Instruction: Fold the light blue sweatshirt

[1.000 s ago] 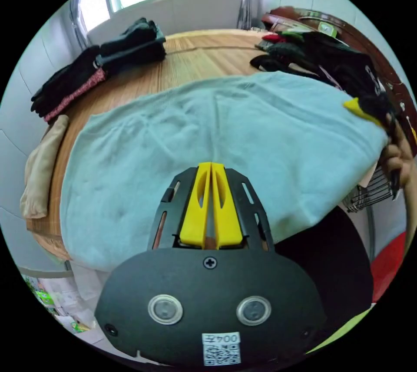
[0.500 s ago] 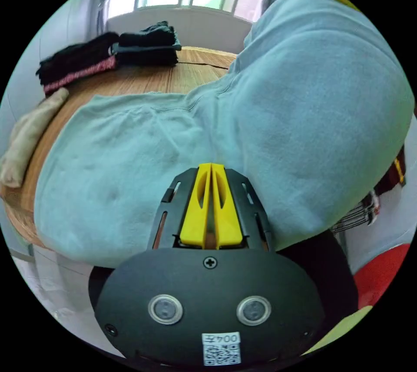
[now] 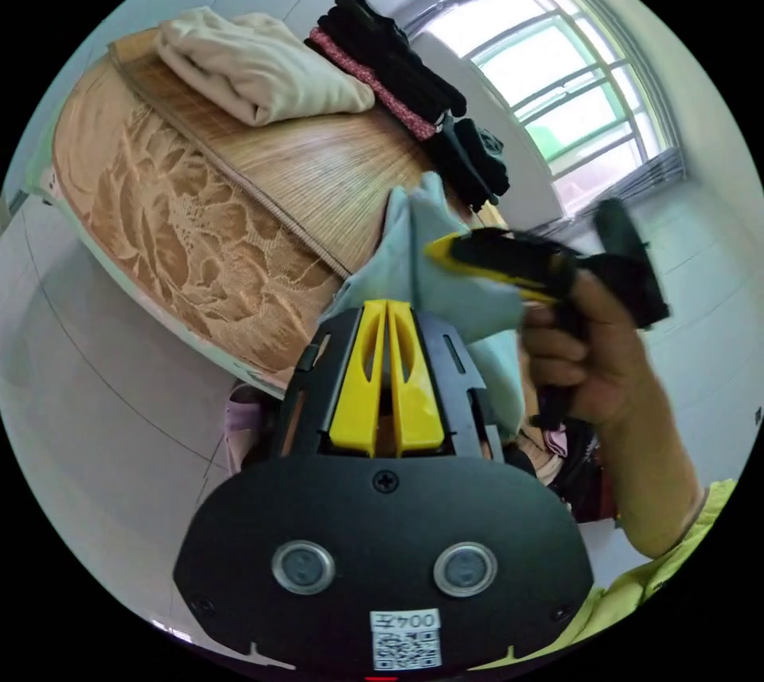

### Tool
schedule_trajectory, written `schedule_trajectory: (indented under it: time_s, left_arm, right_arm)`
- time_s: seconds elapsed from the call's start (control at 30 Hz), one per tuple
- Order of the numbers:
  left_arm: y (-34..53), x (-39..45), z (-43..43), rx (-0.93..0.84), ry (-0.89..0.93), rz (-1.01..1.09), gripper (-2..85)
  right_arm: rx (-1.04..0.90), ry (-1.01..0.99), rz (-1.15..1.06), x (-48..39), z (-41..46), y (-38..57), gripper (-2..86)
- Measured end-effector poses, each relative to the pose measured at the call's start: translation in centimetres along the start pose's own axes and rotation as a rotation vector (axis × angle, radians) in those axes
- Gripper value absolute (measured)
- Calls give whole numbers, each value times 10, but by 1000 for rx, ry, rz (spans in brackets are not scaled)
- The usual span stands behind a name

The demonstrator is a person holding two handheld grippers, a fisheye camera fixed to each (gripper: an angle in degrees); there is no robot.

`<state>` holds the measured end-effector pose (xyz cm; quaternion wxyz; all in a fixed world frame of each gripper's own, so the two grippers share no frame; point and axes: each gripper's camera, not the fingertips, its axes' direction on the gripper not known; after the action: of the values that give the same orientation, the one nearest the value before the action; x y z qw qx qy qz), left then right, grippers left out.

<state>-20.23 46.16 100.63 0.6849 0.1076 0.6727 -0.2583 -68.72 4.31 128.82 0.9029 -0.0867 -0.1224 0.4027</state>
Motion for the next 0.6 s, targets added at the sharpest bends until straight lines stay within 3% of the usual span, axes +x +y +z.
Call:
schedule_trajectory:
  time_s: [0.1, 0.23, 0.37, 0.5, 0.57, 0.6]
  left_arm:
    - [-6, -15, -3, -19, 20, 18, 2]
    - [-11, -39, -15, 19, 84, 4, 2]
    - [-6, -61, -39, 91, 76, 10, 2]
    - [7, -84, -58, 157, 59, -38, 3]
    - [10, -84, -62, 174, 82, -46, 3]
    - [10, -78, -67, 201, 98, -27, 3]
  right_arm:
    - [46, -37, 4, -5, 15, 1, 91]
    - [269, -57, -217, -40, -37, 32, 90]
    - [450, -39, -297, -30, -88, 80, 6]
    - [317, -86, -213, -7, -54, 80, -3]
    - [95, 42, -218, -13, 8, 71, -5]
    - [111, 63, -230, -16, 14, 73, -6]
